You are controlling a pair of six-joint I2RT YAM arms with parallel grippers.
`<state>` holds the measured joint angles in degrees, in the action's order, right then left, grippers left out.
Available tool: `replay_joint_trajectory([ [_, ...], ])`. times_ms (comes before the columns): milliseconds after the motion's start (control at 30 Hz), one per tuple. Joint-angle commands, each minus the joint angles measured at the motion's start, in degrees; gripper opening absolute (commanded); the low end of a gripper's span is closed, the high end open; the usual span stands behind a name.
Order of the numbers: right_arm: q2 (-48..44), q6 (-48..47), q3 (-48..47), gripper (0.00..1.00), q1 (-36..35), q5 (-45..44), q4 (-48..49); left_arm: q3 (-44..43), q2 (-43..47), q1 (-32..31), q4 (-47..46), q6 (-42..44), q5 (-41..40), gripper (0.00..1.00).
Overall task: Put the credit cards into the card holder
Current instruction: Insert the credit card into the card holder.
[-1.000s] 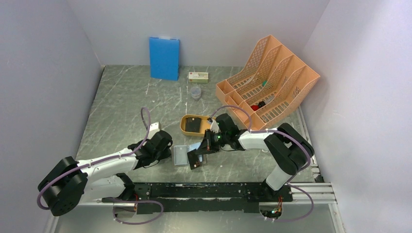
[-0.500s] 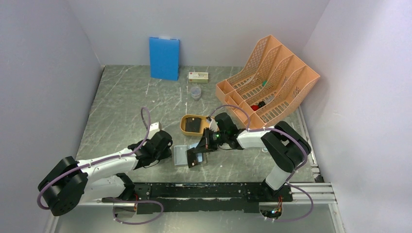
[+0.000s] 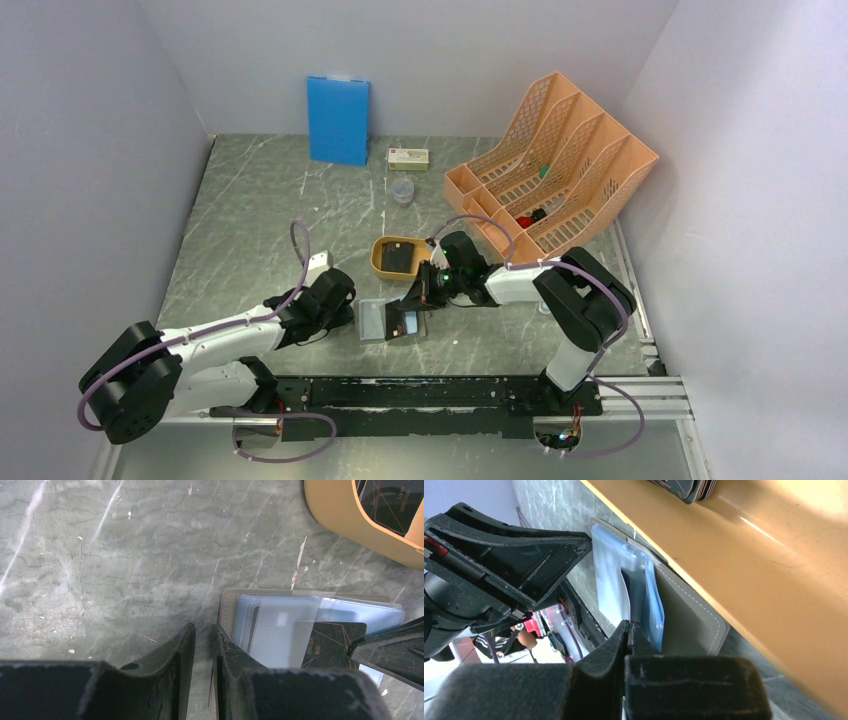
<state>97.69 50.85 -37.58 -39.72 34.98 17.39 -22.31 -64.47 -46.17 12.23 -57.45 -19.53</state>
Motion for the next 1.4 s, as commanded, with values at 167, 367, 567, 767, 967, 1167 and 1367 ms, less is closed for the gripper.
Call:
replay_joint_trajectory([
  [167,1.7,1.8,-0.1,0.0,0.0,-4.8,2.1,2.5,-2.2,0.2,4.5,0.6,3.8,0.26],
  [367,1.6,2.5,0.0,0.0,-0.1,-6.3,1.9,2.6,-2.5,0.2,4.1,0.6,4.1,0.26],
  [567,1.5,3.5,0.4,0.0,-0.7,-7.3,2.4,2.8,-2.2,0.2,3.9,0.4,4.2,0.26],
  [767,2.2,4.3,0.0,0.0,-2.7,-7.7,2.5,2.9,-2.5,0.2,3.4,0.1,4.6,0.26],
  [967,2.9,5.4,-0.5,0.0,-4.2,-8.6,2.6,3.3,-2.6,0.2,2.8,-0.1,5.0,0.25],
  [1167,2.9,4.9,-2.2,0.0,-5.7,-9.8,1.0,3.7,-2.1,0.2,2.8,-0.2,4.7,0.25],
  [1367,1.1,3.9,-2.9,0.11,-5.7,-9.6,-1.5,4.0,-1.5,0.2,3.0,-0.4,4.4,0.25],
])
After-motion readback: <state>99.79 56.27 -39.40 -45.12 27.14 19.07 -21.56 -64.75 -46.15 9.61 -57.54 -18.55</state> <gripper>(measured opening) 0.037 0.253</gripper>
